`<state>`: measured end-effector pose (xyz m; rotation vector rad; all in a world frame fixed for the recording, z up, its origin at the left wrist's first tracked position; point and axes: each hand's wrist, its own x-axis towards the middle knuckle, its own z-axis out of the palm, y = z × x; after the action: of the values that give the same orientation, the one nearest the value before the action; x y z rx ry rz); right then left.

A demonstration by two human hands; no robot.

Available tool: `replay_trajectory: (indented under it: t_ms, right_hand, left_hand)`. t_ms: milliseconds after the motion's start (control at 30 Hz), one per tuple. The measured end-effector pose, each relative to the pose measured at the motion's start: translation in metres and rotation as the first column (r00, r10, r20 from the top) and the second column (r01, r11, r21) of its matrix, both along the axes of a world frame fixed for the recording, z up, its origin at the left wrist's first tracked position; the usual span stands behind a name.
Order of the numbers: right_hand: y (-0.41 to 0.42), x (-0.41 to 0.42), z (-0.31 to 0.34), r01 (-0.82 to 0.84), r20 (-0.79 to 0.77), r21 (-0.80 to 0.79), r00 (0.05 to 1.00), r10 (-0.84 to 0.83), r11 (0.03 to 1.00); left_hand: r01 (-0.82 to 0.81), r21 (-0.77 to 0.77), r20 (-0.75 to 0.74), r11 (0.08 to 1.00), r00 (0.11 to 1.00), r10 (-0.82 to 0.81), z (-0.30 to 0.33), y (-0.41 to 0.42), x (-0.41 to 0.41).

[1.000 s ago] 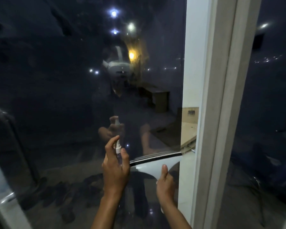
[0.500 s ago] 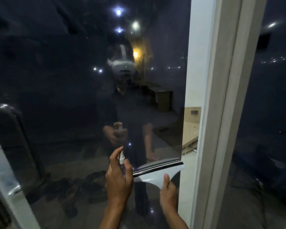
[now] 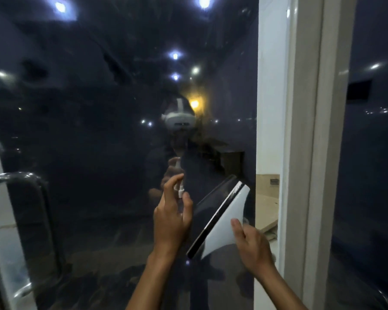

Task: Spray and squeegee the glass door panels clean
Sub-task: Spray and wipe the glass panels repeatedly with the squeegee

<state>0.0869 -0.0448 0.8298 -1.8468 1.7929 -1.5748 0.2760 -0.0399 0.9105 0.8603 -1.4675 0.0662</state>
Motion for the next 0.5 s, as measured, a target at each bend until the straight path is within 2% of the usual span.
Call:
replay_trajectory:
  t_ms: [200,333,500]
  right_hand:
    - [-0.02,-0.02,0.084,-0.056,-0.176,-0.187,0.984,0.023,0.981]
    - [-0.02,-0.021,0.147,-0.055,-0.252,-0.254,0.968,-0.012,0.966]
    - [-0.01,-0.012,0.224,-0.05,-0.435,-0.299,0.896,-0.089,0.953]
  left_hand:
    - [-0.001,-0.116,0.026,0.993,1.0,0.004,0.089,-0.014,0.006]
    - [0.012,-0.2,0.072,0.98,0.997,0.002,0.136,-0.02,0.012]
    - [0.021,-0.268,0.139,0.963,0.99,0.017,0.178,-0.028,0.02]
